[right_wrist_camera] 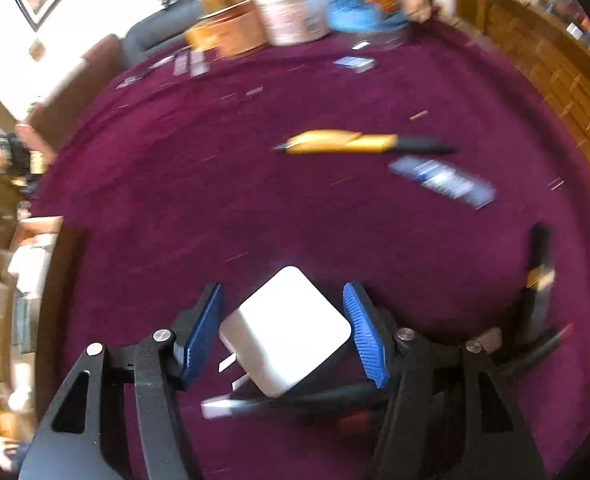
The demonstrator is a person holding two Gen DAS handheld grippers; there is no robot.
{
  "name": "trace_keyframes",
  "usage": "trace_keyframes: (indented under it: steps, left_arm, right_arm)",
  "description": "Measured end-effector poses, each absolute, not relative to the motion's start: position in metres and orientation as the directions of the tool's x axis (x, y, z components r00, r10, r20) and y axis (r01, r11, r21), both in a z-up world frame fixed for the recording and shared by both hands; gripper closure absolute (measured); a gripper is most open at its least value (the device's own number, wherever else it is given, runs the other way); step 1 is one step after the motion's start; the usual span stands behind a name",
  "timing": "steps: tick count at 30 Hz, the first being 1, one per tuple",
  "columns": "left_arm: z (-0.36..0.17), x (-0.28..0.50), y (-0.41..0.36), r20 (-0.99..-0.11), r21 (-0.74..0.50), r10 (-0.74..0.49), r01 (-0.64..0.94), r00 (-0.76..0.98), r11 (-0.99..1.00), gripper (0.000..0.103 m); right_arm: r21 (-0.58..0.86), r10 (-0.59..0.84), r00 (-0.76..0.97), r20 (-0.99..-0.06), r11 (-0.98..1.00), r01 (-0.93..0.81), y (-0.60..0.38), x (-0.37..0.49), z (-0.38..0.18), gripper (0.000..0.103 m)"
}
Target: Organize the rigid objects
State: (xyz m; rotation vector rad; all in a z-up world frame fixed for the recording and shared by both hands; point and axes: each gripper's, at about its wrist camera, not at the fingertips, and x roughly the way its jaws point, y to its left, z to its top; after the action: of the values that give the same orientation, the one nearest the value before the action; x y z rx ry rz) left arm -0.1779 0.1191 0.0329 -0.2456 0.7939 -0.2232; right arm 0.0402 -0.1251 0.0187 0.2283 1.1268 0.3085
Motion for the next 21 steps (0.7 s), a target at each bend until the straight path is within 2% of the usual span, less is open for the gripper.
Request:
trace_keyframes:
  steps: [2, 4, 10, 14, 16, 18, 21]
  left_arm:
    - [0.034, -0.180, 0.120, -0.671, -0.302, -0.290, 0.106, 0.682, 0.947, 0.042]
    - [0.037, -0.182, 0.121, -0.665, -0.301, -0.290, 0.109, 0.688, 0.947, 0.042]
    - [0.048, -0.179, 0.125, -0.656, -0.300, -0.307, 0.135, 0.690, 0.944, 0.042]
    - [0.052, -0.175, 0.128, -0.662, -0.298, -0.302, 0.129, 0.686, 0.946, 0.042]
    - [0.054, -0.171, 0.126, -0.663, -0.280, -0.287, 0.127, 0.691, 0.952, 0.041]
    - [0.054, -0.160, 0.118, -0.672, -0.257, -0.278, 0.136, 0.686, 0.957, 0.037]
    - [0.055, -0.132, 0.099, -0.707, -0.264, -0.329, 0.197, 0.626, 0.944, 0.037]
  right_arm:
    - [0.390, 0.440, 0.336, -0.833, 0.897, -0.206, -0.101, 0.025, 0.019, 0.041]
    - [0.391, 0.458, 0.322, -0.829, 0.885, -0.253, -0.088, 0.011, 0.023, 0.041]
    - [0.335, 0.438, 0.440, -0.784, 0.895, -0.295, -0.109, -0.047, 0.069, 0.041]
    - [0.293, 0.415, 0.522, -0.745, 0.907, -0.303, -0.145, -0.089, 0.119, 0.041]
    - [0.242, 0.386, 0.578, -0.719, 0.919, -0.313, -0.159, -0.107, 0.148, 0.037]
    - [0.199, 0.351, 0.637, -0.686, 0.933, -0.300, -0.171, -0.113, 0.165, 0.018]
    - [0.224, 0.340, 0.686, -0.643, 0.940, -0.257, -0.192, -0.107, 0.160, 0.018]
